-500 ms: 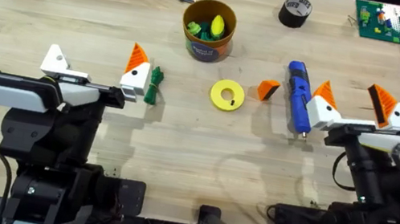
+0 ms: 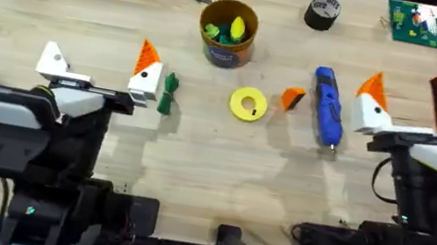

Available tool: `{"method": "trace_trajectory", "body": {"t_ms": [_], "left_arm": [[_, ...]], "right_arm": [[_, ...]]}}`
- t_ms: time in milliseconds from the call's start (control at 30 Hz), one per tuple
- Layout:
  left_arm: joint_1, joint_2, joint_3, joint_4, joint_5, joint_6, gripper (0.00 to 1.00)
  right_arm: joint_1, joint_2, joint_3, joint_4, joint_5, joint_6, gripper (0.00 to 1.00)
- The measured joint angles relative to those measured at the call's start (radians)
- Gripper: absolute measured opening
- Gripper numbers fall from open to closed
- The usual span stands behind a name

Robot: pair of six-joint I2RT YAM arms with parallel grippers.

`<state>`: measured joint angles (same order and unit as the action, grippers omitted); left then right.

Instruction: Pick up the gripper from the table and insert it into the empty holder that is missing its gripper. Then pick up a screw, insert it into the mounting hole, and use the screwdriver to tighten it. Finally, clean up the table by picking up the vegetable and placing it into the bucket.

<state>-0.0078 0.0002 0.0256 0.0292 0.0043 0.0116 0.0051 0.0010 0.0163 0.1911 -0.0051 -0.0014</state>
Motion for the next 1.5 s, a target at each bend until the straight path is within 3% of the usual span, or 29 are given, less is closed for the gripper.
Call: {"method": "trace_trajectory", "body": {"t_ms": [167,367,833,1033,1200,1500], "left_arm": [[0.0,0.008,0.155,-0.181,-0.001,0.004,0.985],[0.0,0.139,0.41,-0.389,-0.001,0.007,0.985],[0.0,0.698,0.929,-0.869,-0.001,0.007,0.985],[0.0,0.881,1.019,-1.005,-0.001,0.008,0.985],[0.0,0.987,1.027,-1.076,-0.001,0.007,0.985],[0.0,1.066,1.027,-1.078,-0.001,0.007,0.985]], "right_arm": [[0.0,0.001,0.104,-0.093,-0.001,-0.003,0.996],[0.0,0.073,0.347,-0.344,-0.004,-0.004,0.995],[0.0,0.604,0.878,-0.848,-0.019,-0.006,0.996],[0.0,0.781,1.004,-1.039,-0.022,-0.006,0.996],[0.0,0.892,1.029,-1.138,-0.023,-0.006,0.995],[0.0,0.973,1.029,-1.142,-0.023,-0.006,0.995]]}}
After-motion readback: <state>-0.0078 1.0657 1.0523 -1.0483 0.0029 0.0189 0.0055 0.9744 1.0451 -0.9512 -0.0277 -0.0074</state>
